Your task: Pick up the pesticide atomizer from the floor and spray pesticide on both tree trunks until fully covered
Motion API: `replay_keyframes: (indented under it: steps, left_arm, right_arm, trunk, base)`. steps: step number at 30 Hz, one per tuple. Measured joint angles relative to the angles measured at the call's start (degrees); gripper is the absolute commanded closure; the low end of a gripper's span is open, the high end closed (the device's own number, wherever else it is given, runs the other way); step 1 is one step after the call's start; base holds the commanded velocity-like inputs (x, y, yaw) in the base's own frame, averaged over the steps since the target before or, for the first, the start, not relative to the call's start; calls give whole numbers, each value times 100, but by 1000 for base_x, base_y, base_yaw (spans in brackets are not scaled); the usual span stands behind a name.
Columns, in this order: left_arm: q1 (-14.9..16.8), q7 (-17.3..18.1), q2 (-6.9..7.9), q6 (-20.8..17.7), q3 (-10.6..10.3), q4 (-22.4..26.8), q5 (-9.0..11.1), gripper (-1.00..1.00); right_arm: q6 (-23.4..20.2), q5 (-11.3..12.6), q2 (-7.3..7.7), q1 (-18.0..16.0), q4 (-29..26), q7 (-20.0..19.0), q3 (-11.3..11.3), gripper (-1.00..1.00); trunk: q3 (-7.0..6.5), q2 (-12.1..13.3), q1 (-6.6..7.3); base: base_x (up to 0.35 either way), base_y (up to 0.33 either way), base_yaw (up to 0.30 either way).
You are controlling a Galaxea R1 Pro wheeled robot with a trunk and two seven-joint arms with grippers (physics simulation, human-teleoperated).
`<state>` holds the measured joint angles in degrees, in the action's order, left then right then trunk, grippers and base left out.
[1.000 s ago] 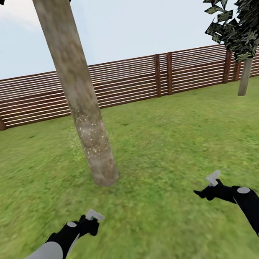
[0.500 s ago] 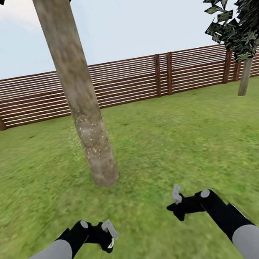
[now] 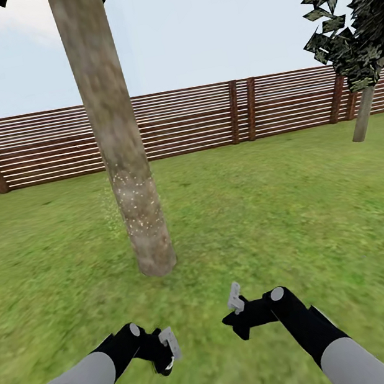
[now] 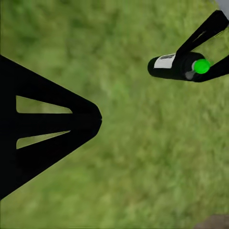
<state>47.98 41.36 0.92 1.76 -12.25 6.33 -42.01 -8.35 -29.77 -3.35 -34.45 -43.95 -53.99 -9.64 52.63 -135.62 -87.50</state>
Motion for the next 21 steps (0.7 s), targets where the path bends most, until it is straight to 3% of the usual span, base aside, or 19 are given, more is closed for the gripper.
replay_keyframes:
  steps: [5,9,21]
  left_arm:
    - [1,-2,-111,-152,-2,153,-40,100]
    - [0,-4,-383,-174,-6,273,-47,100]
    - [0,4,-776,-167,-35,290,-57,100]
  right_arm:
    - [0,6,-47,0,0,-6,-3,100]
    - [-78,6,-53,0,-6,-6,-3,100]
    - [-167,7,-60,0,-87,-1,-3,100]
  trunk:
    - [0,0,0]
    - [0,0,0]
    - [0,0,0]
  base:
    - [0,0,0]
    - [0,0,0]
    - [0,0,0]
